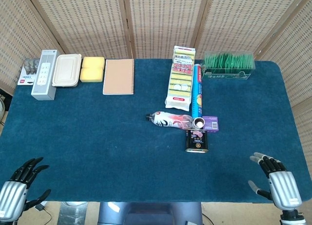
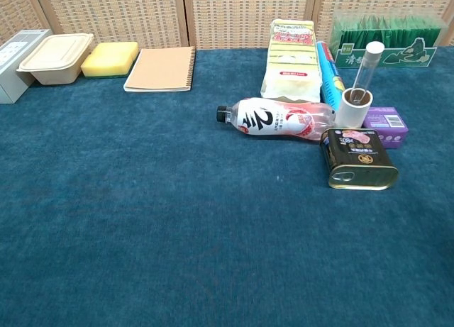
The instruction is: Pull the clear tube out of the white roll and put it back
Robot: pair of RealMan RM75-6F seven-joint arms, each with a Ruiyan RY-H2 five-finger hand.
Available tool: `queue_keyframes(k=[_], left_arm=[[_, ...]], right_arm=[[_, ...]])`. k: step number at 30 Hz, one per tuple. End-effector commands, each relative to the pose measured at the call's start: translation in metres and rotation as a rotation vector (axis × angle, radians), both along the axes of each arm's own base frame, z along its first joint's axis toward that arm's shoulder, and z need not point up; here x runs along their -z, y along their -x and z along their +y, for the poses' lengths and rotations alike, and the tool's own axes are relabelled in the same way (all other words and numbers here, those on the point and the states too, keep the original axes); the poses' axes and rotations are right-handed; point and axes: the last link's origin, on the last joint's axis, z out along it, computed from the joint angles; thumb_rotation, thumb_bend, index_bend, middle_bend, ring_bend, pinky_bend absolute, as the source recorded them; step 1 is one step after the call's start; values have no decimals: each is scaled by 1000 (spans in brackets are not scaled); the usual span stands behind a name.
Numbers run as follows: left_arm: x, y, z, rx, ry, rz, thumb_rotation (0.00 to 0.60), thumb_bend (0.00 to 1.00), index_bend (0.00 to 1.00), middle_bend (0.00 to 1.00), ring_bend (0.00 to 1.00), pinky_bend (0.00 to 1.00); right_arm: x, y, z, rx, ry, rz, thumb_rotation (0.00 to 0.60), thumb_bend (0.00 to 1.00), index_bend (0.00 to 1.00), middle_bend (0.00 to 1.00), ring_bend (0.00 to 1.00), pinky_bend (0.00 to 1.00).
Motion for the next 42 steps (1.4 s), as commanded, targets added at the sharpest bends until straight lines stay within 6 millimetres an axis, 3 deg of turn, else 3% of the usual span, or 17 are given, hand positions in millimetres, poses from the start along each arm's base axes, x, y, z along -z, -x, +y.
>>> queue_keyframes(k=[1,16,22,32,42], left_arm=[[4,-1,0,12,13,-15,600,180,235,146,120,219],[21,1,-11,22,42,-36,600,181,235,146,120,219],[32,-4,-16,41,57,-29,600,181,235,146,120,219],[33,-5,-18,39,61,-24,600,181,235,146,120,219],[34,-5,-19,40,59,-27,600,181,235,146,120,219]], right_arm=[[7,-2,-15,7,-6,-41,600,252,260,265,285,305],[36,-21,-73,3,-59,-235,600,260,261,317,312,355],[52,-32,-108,23,-69,-340,600,290,260,338,334,365],[71,-44,-131,34,-96,-335,600,291,260,341,343,369],[74,-53,-149,30,-99,-319,600,291,270,359,356,371]])
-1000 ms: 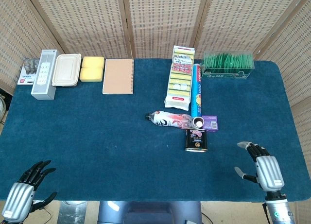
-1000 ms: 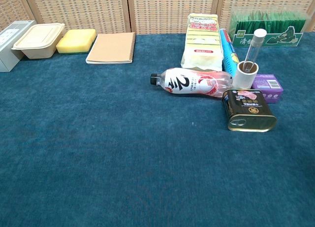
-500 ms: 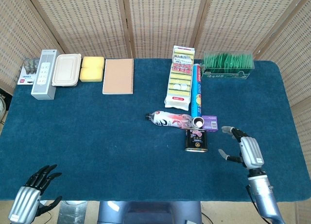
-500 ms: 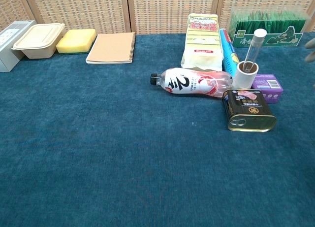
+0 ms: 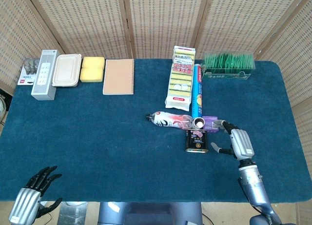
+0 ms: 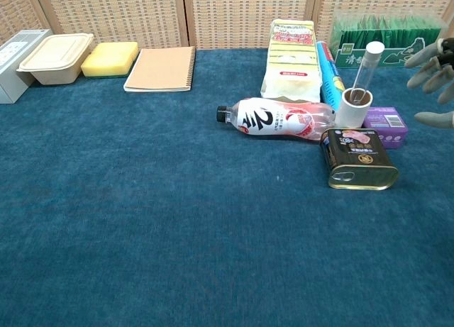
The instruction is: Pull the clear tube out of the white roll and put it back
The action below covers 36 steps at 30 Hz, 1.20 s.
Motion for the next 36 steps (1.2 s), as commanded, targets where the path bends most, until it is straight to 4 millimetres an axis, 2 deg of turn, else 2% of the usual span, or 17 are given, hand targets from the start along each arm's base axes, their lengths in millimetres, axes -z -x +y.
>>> queue_keyframes(k=[1,9,22,36], left_arm=[[1,-1,-1,4,4,1,600,181,235,146,120,219],[2,-3,0,3,7,2,600,181,235,146,120,219],[3,-3,-1,-3,10,3,600,181,235,146,120,219],[2,-2,-1,-7,9,5,600,182,235,146,120,219]], right_arm=[[1,-3,-6,2,-4,-2,600,291,273,361,357,372],[8,-16,-22,-5,-10,1,600,291,296,392,385,379],[20,-32,-31,-23,-25,17,600,295,329,409,409,391],[34,-39,-36,-25,-44,37,600,294,331,410,411,391]])
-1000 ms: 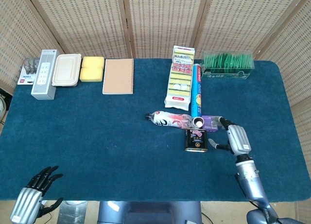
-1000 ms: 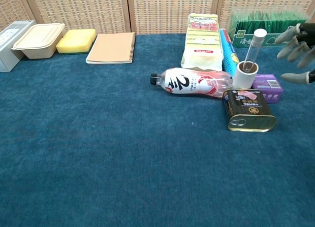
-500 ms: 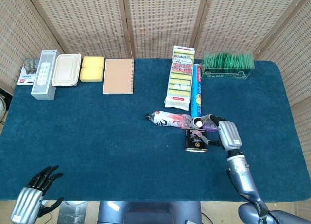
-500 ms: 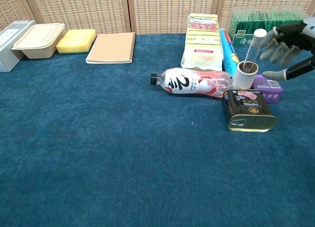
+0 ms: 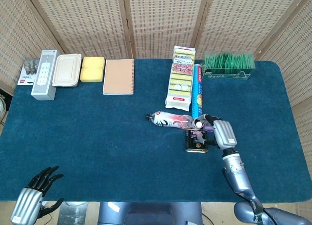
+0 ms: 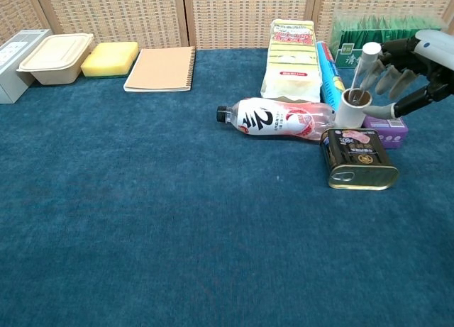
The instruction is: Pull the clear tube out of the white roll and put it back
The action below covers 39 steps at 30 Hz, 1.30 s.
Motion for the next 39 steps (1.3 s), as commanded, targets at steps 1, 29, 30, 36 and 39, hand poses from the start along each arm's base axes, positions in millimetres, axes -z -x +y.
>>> queue_keyframes(k=[1,29,30,36,39], left_arm=[[0,1,0,-4,3,1,600,181,235,146,120,219],[0,3,-1,-20,5,-1,600,181,235,146,120,219],[0,3,-1,-20,6,-1,600,180,235,146,120,219],[0,3,-1,-20,7,-3,600,181,235,146,120,221],[0,3,-1,-19,8,-3,600,182,235,146,120,220]], right_arm=[[4,-1,-1,2,-1,3,600,295,331,410,411,391],[6,-2,-21,-1,52,65,600,303,401,440,443,403],[6,-2,-21,0,52,67,600,304,404,443,445,403],[6,-2,-21,1,52,66,600,306,419,452,456,405],[7,-3,-20,1,53,63,600,306,419,452,457,406]])
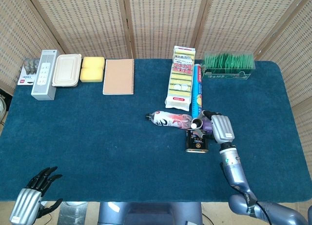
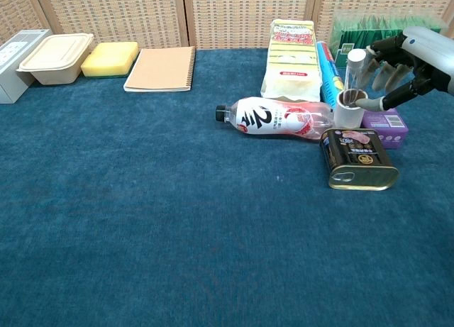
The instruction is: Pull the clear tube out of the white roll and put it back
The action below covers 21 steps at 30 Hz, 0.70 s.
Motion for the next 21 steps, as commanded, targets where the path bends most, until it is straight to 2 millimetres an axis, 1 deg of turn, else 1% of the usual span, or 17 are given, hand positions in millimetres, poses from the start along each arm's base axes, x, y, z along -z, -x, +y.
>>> queue_keyframes(k=[1,13,21], left_arm=[[1,0,0,2,4,-1,600,181,235,146,120,220],[-1,1,1,-2,4,-4,600,181,235,146,120,220],[-3,4,1,-11,2,-7,600,181,235,146,120,220]], right_arm=[[2,-3,1,-2,-5,-3,600,306,419,452,457,406],[10,-20,3,-21,-2,5,600,306,435,469,473,409],[12,-21,2,-16,-5,17,600,307,476,487,491,414]])
